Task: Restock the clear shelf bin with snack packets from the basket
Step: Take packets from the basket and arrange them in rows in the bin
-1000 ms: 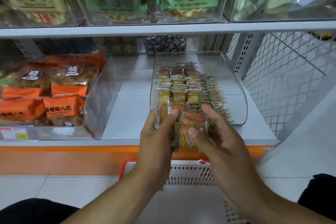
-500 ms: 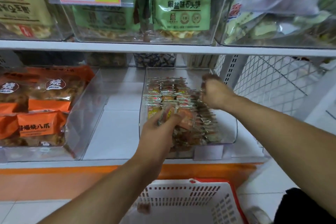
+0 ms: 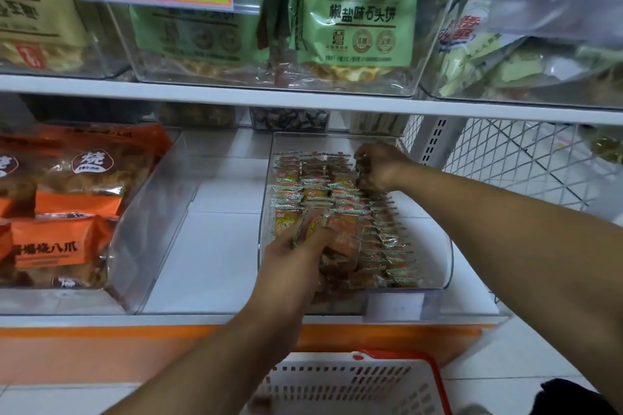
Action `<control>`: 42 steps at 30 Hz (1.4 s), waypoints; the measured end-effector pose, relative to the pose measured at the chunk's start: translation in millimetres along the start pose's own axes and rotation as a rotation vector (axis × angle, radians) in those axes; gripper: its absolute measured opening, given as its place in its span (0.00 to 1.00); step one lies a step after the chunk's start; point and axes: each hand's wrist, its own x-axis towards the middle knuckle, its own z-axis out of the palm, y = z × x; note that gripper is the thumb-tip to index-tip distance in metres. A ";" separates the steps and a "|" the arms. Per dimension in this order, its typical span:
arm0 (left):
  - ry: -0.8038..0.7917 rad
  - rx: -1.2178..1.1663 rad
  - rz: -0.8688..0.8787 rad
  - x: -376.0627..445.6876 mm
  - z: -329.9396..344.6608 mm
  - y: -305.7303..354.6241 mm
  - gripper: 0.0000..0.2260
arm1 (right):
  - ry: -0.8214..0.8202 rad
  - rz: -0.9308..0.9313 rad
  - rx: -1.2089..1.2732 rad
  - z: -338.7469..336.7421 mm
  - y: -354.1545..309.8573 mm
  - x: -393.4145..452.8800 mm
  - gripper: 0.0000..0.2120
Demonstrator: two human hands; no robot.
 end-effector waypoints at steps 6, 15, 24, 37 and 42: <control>0.009 -0.011 -0.002 1.5 -0.1 -2.7 0.17 | 0.058 0.183 0.231 5.6 0.3 1.7 0.36; 0.000 -0.015 0.020 -0.8 -4.3 1.3 0.21 | 0.112 0.357 0.414 19.0 1.2 0.3 0.33; -0.034 -0.035 0.036 -2.3 -8.4 5.6 0.17 | 0.146 0.254 0.394 28.3 -0.8 -1.5 0.22; -0.170 -0.152 0.012 -23.1 -18.7 19.3 0.12 | 0.004 -0.175 0.806 -16.8 -48.6 -159.0 0.14; -0.165 -0.136 0.028 -34.5 -19.4 16.7 0.19 | -0.063 -0.238 0.865 5.2 -52.0 -204.2 0.15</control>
